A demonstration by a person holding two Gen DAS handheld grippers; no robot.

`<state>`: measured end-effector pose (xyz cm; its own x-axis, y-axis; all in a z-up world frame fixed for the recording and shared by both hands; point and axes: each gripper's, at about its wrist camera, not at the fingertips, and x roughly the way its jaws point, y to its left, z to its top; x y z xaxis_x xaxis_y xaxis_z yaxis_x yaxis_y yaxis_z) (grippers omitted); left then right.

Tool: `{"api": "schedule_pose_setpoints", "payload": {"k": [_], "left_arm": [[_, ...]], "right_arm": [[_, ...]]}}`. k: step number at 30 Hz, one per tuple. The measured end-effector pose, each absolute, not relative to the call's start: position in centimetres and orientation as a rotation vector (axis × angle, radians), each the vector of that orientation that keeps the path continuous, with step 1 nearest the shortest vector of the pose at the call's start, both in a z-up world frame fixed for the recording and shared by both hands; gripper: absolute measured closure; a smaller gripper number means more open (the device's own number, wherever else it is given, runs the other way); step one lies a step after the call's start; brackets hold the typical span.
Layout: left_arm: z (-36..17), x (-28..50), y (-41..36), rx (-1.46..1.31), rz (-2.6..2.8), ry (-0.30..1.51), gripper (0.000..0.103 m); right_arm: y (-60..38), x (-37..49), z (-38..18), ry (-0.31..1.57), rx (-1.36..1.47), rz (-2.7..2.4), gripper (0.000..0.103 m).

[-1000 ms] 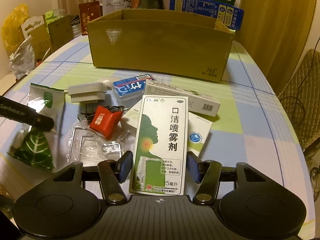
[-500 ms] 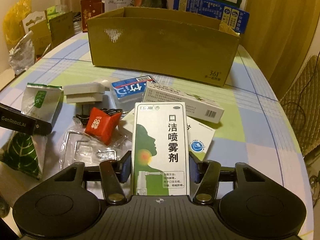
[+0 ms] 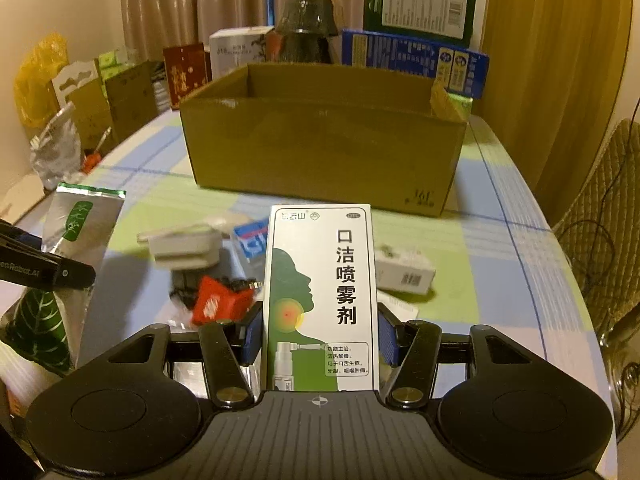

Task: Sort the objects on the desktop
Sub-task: 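Carry both held items over the cardboard box and lower them in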

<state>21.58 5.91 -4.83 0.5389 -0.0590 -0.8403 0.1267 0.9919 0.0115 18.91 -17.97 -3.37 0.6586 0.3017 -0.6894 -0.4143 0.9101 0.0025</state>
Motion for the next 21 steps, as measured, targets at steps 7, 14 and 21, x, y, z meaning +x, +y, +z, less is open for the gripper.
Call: {"api": "schedule_pose_setpoints", "payload": {"k": [7,14,21], "left_arm": [[0.1,25.2,4.2,0.114,-0.184,0.927,0.053],[5.5,32.5,0.8,0.193,-0.268,0.841,0.053],[6.7,41.6,-2.3,0.206,-0.323,0.846,0.053]], "right_arm": [[-18.2,23.6,1.1,0.728,-0.117,0.442,0.050],[-17.3,32.4,5.6,0.691,-0.120,0.443,0.050],[-15.4,41.5,6.5,0.715,-0.118,0.433,0.050]]}}
